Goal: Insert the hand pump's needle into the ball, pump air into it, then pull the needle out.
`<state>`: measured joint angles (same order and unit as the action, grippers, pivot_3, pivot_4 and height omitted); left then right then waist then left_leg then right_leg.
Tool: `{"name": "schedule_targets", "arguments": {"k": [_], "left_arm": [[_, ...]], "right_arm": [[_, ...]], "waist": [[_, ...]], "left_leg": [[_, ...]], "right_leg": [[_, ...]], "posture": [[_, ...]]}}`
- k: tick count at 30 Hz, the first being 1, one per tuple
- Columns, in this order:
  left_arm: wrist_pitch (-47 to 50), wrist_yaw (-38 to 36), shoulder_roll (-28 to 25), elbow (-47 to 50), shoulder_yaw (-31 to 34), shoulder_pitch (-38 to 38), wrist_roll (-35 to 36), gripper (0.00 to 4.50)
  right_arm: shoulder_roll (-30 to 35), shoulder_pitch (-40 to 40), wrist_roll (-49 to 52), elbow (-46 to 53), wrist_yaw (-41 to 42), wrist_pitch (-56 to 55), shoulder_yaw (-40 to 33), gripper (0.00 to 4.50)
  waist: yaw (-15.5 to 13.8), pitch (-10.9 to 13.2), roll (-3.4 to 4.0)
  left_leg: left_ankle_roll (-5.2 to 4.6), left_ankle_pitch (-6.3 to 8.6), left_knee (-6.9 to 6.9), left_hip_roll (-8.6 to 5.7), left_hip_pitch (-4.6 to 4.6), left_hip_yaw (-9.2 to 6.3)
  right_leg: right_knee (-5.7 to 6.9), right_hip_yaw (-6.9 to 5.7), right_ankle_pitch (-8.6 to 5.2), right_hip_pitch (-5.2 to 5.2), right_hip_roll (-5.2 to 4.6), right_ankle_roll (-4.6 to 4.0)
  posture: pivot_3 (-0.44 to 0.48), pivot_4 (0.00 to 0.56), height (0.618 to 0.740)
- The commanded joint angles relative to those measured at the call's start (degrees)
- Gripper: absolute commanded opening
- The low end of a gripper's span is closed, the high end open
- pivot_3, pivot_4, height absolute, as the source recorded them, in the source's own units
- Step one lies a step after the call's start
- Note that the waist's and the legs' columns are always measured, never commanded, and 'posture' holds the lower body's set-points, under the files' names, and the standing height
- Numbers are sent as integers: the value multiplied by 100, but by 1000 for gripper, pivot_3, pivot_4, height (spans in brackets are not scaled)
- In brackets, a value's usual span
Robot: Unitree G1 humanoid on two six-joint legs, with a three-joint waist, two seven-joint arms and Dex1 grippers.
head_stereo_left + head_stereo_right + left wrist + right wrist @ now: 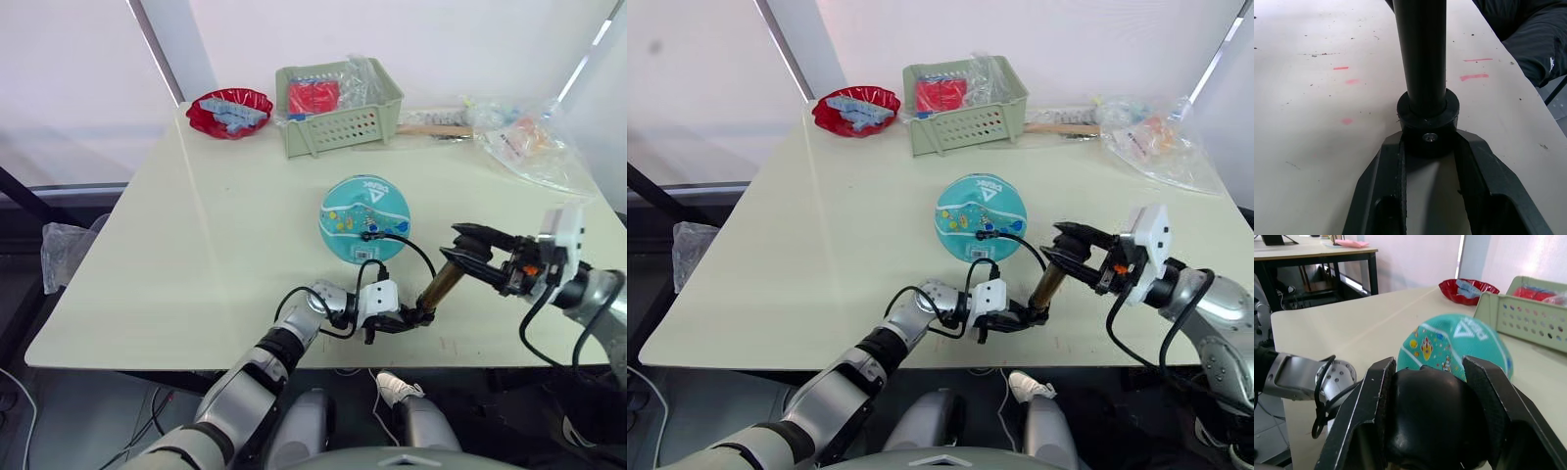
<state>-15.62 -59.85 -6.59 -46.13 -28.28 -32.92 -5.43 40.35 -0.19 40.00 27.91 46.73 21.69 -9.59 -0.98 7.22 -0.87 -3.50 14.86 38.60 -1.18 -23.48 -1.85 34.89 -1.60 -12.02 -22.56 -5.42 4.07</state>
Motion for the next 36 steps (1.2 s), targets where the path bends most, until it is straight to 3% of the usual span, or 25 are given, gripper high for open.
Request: {"name": "schedule_targets", "arguments": {"k": [1,12,26,36], "left_arm": [[379,13,-147,-552,-78,215,-295,1013],[218,210,-172,-660,-88,149,-399,1013],[261,204,-119,-654,-27,152,-368,1013],[181,198,-115,-676,-81,112,-440,1013]], "right_arm": [[-113,301,-433,-193,113,-149,364,1829],[-150,160,-443,-175,92,-220,199,1829],[584,-715,1297,172,-138,953,-1322,1829],[1392,-1947,2691,-32,-609,1740,-2154,1829]], "waist": [[0,0,0],[-2,1,3],[-47,36,36],[-56,74,54]], "left_leg": [[0,0,0,0,0,0],[0,0,1,-1,0,1],[-1,0,4,-6,-18,1],[-1,-1,9,-5,-22,-2]], "right_leg": [[0,0,0,0,1,0],[1,2,1,0,2,1],[0,0,2,-7,-5,1],[1,-4,2,-9,-8,0]], "posture": [[0,150,737],[0,150,737],[0,150,737],[0,150,737]]}}
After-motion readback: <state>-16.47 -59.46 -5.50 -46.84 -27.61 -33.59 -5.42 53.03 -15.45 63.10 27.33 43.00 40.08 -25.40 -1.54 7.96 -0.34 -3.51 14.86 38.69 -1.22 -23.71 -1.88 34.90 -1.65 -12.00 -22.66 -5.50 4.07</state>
